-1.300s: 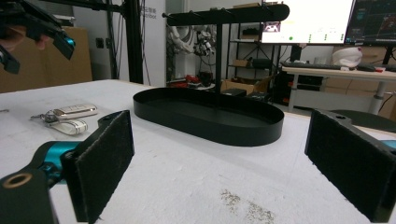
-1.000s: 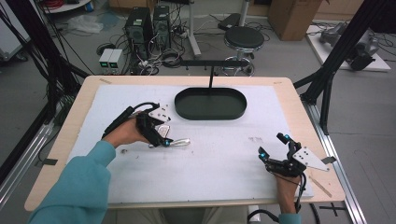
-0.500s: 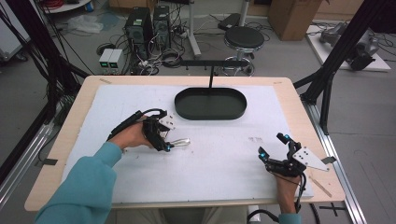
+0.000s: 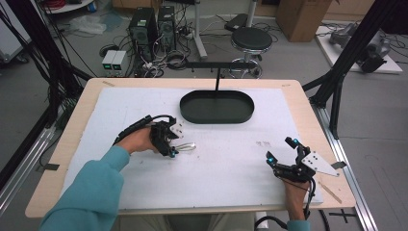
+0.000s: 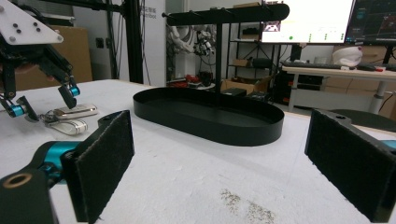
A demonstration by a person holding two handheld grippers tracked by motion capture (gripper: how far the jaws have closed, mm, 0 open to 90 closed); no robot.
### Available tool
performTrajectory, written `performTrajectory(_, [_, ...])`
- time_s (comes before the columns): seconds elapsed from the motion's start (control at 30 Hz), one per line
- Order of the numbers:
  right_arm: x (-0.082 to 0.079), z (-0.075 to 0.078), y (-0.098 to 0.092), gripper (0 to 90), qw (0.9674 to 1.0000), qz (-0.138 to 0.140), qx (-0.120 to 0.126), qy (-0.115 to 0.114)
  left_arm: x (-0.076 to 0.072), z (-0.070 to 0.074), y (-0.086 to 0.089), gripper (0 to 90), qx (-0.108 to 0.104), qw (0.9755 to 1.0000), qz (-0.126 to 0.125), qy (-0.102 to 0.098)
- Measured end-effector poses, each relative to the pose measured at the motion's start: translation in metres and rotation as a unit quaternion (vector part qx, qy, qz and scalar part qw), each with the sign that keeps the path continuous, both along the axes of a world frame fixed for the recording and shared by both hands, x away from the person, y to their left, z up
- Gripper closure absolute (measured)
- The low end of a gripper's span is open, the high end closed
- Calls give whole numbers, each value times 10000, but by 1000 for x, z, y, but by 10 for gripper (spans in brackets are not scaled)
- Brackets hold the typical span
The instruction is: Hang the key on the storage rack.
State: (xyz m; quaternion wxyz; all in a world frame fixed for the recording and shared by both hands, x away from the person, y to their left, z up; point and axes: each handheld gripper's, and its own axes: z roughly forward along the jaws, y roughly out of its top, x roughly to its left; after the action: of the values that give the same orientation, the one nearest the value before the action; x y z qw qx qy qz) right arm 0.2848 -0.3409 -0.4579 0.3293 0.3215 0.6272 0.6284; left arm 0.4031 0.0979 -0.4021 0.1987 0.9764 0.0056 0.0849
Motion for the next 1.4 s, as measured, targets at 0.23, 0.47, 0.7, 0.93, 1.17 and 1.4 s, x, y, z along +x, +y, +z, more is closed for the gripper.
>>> performTrajectory(0.23, [0, 0, 0, 75, 10000, -2, -3, -17, 2, -4, -5, 456, 223, 9997, 14, 93])
performTrajectory(0.47, [0, 0, 0, 75, 10000, -7, 16, 7, 3, -4, -8, 506, 329, 9992, 155, 135])
performTrajectory(0.7, [0, 0, 0, 75, 10000, -6, -3, -19, 3, -6, -12, 552, 486, 9985, 149, 189])
performTrajectory(0.93, [0, 0, 0, 75, 10000, -9, 18, 9, 3, -5, -14, 597, 669, 9971, 275, 257])
performTrajectory(1.17, [0, 0, 0, 75, 10000, -7, 19, 7, 4, -6, -16, 646, 772, 9958, 312, 371])
performTrajectory(1.4, [0, 0, 0, 75, 10000, -5, 30, 10, 5, -6, -17, 695, 816, 9952, 345, 413])
